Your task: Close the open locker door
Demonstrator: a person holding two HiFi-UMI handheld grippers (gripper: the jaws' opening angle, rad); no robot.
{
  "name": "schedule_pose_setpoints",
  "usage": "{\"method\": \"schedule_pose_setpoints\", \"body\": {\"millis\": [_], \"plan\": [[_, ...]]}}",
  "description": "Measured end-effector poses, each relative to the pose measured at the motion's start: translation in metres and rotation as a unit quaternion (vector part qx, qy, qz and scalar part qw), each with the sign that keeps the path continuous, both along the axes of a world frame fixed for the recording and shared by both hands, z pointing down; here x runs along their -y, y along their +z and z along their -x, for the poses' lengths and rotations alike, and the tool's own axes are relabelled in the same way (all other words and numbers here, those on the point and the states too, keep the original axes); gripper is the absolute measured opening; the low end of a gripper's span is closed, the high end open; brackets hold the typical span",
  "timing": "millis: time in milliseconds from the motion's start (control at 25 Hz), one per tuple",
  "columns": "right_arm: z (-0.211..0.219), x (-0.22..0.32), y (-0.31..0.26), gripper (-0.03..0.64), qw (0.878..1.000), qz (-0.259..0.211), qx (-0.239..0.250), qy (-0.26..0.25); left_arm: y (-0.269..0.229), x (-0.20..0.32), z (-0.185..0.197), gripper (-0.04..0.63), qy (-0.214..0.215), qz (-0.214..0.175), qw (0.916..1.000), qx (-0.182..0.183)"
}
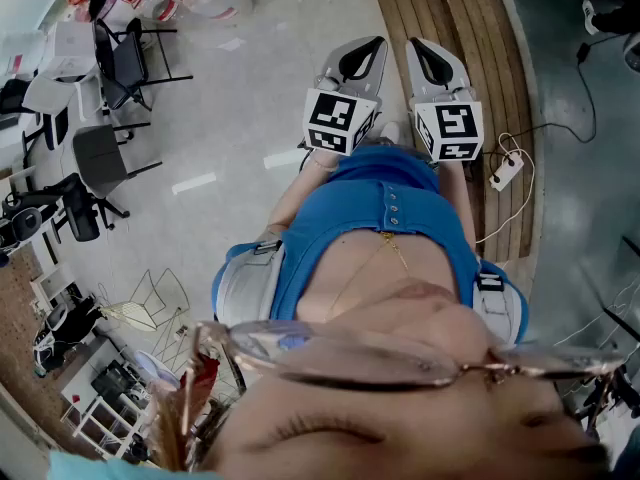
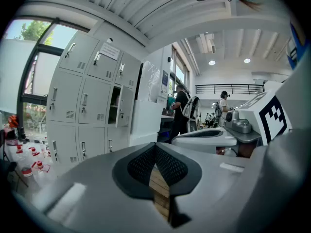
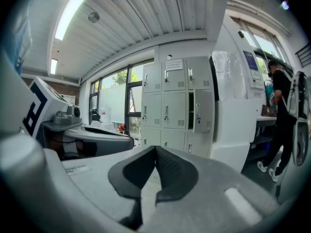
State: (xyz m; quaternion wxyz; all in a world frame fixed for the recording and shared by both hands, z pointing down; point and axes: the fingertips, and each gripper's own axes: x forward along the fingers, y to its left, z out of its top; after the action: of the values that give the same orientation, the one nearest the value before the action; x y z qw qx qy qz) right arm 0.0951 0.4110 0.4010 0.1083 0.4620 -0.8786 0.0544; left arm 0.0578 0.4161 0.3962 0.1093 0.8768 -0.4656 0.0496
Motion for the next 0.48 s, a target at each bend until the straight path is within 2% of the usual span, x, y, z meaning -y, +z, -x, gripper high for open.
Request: {"method": "schedule_pose_setpoints", "body": {"millis": [480], "plan": [[-0.053, 0.000, 0.006, 0.002, 1.000, -0.001, 0.010, 0.000, 0.005, -0.003, -0.050, -0.002, -0.003, -0.004, 1.0000, -0.001]]}}
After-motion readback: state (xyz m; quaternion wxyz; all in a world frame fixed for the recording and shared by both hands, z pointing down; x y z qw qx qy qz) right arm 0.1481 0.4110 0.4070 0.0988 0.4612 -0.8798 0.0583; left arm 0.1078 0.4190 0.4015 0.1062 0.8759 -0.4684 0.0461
